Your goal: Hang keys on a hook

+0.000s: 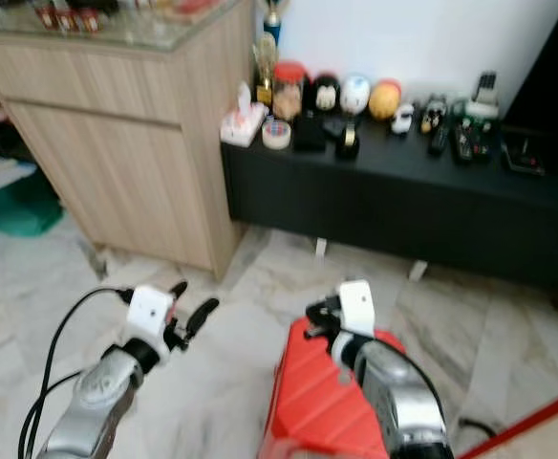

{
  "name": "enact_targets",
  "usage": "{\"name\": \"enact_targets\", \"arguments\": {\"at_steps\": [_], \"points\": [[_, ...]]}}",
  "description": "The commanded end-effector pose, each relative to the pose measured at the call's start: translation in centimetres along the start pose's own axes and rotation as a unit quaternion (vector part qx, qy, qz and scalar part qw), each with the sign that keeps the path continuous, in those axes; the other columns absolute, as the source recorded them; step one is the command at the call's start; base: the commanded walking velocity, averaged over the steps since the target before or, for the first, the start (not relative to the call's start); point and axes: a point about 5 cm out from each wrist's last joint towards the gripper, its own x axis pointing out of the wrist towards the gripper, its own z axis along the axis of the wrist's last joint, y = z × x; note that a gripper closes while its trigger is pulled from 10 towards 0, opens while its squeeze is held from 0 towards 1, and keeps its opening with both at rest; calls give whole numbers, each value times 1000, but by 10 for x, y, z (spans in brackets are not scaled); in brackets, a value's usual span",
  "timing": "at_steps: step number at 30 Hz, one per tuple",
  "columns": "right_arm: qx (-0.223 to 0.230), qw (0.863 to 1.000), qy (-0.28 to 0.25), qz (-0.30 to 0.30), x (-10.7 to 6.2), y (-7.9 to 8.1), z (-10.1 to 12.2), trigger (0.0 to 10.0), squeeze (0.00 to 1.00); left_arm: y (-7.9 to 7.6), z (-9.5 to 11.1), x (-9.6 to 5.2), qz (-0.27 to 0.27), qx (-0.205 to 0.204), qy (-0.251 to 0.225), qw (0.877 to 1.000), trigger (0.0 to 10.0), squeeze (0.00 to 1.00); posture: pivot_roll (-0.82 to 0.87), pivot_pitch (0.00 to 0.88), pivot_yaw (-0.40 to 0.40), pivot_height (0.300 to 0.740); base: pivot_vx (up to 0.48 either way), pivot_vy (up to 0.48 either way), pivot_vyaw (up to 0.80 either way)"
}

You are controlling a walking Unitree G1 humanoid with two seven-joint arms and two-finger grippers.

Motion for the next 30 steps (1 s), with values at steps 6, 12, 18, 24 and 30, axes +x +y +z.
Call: {"name": "enact_targets", "arguments": {"at_steps": [6, 12, 18, 24, 30], "points": [[-31, 999, 19, 32, 7, 12, 9, 10000, 0, -17, 1, 2, -107, 14, 28, 994, 10000, 0, 39, 0, -85, 737, 0, 0, 0], [-40, 997, 21, 62, 13, 25, 19, 10000, 0, -24, 6, 5, -159, 25, 37, 986, 10000, 0, 47, 0, -90, 737, 0, 0, 0], [-45, 997, 14, 67, 15, 34, 26, 10000, 0, -33, 10, 8, -204, 32, 41, 978, 10000, 0, 47, 0, -90, 737, 0, 0, 0], [-47, 997, 11, 63, 16, 37, 27, 10000, 0, -42, 14, 14, -225, 40, 37, 973, 10000, 0, 45, 0, -84, 737, 0, 0, 0], [-40, 998, 7, 50, 16, 38, 28, 10000, 0, -48, 11, 21, -229, 60, 52, 970, 10000, 0, 42, 0, -76, 737, 0, 0, 0]]}}
